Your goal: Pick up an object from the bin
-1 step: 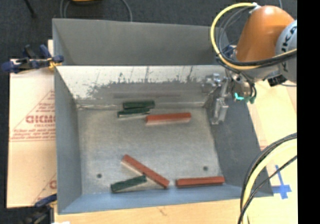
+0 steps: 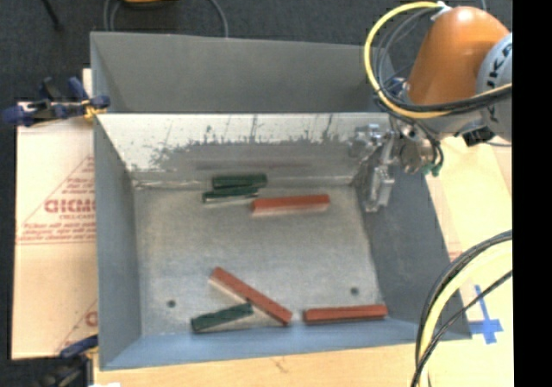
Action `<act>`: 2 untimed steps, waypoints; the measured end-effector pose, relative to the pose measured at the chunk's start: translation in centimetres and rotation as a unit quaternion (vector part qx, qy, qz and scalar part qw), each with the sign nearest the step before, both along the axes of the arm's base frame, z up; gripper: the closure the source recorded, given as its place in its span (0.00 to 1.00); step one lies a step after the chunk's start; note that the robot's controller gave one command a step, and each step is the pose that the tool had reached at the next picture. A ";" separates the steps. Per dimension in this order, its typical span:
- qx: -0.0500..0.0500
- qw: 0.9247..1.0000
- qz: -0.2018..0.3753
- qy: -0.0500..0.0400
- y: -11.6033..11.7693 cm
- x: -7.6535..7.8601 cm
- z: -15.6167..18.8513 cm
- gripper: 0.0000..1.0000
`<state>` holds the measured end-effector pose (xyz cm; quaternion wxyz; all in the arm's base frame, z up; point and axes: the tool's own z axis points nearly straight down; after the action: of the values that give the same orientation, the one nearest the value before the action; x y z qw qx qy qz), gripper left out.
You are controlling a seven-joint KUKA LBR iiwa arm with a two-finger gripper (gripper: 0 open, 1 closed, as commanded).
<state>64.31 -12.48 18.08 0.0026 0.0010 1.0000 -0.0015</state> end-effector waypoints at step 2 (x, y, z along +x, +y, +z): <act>0.002 0.999 0.050 0.003 6.8 0.4 -7.4 0.00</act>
Offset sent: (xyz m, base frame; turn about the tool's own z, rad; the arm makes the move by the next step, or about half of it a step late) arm 0.0077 0.0764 -0.0617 -0.0998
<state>64.74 -5.65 10.65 -0.0002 -0.0491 0.9988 0.0004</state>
